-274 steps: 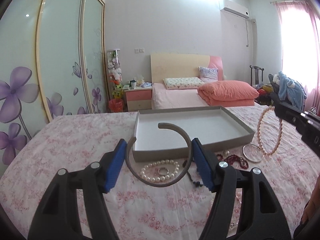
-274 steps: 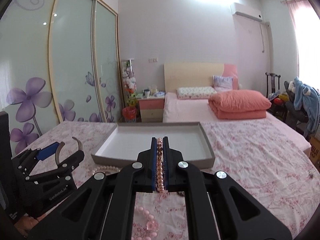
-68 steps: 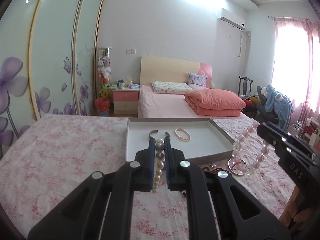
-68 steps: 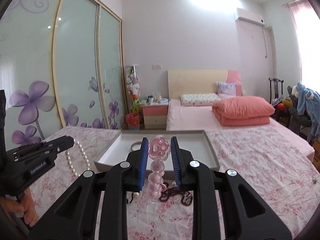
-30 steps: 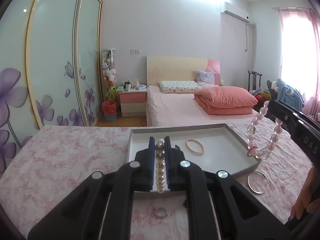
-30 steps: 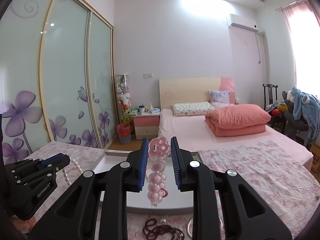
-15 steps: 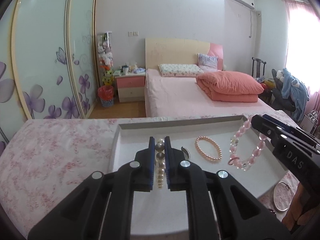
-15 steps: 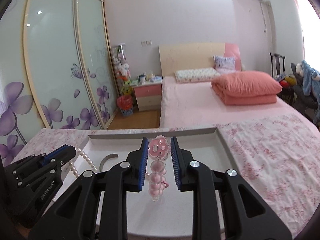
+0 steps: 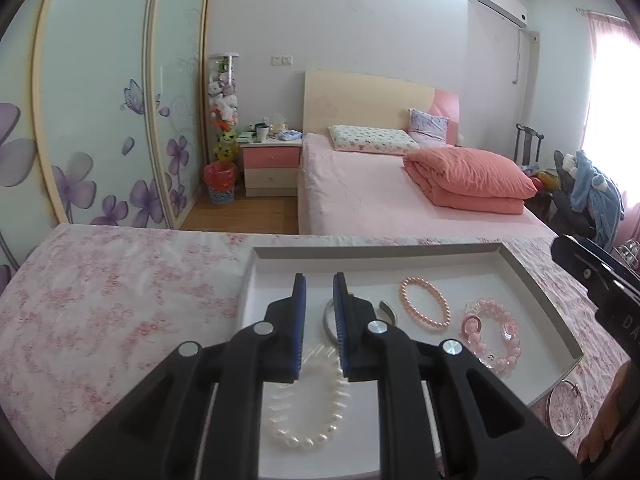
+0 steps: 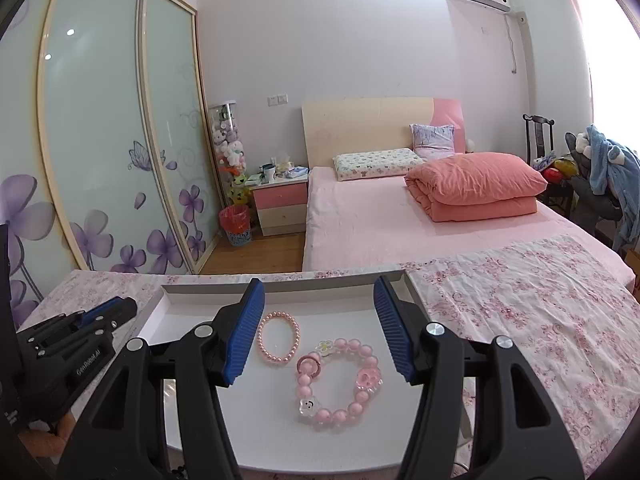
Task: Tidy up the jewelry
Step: 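Put pink beads in the tray with the right gripper while the left adds pearls, then move the right gripper to the silver bangle while the left moves to the ring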
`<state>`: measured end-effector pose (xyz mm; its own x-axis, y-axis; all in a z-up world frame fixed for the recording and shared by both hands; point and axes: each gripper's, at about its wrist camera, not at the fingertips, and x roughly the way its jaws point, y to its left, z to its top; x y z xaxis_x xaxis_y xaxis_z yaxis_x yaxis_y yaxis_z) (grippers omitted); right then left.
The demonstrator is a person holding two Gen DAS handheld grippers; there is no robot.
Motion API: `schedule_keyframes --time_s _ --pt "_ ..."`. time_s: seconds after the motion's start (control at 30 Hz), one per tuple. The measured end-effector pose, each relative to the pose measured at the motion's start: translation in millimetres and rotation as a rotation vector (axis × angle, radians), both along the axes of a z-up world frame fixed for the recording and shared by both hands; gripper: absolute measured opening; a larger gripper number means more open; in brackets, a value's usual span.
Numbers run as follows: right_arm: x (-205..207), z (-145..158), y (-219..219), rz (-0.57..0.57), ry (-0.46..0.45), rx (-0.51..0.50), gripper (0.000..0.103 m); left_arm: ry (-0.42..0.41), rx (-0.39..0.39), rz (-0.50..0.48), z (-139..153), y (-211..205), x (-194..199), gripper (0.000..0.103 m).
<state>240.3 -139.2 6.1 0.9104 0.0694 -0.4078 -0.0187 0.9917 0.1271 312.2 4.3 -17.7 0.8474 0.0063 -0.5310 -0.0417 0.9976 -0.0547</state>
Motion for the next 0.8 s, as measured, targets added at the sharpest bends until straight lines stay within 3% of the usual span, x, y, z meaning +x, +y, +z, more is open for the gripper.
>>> schedule_keyframes --time_s 0.37,0.43,0.53,0.8 --pt "-36 7 -7 0.006 -0.001 -0.012 0.058 -0.018 0.007 0.001 14 11 -47 0.020" --pt "-45 7 -13 0.009 0.011 -0.009 0.058 -0.014 0.011 -0.007 13 15 -63 0.025" --pt "-61 1 -26 0.006 0.048 -0.016 0.058 0.005 0.013 -0.021 8 20 -85 0.031" --pt "-87 -39 -58 -0.006 0.253 -0.054 0.058 0.096 0.007 -0.060 -16 26 -125 0.044"
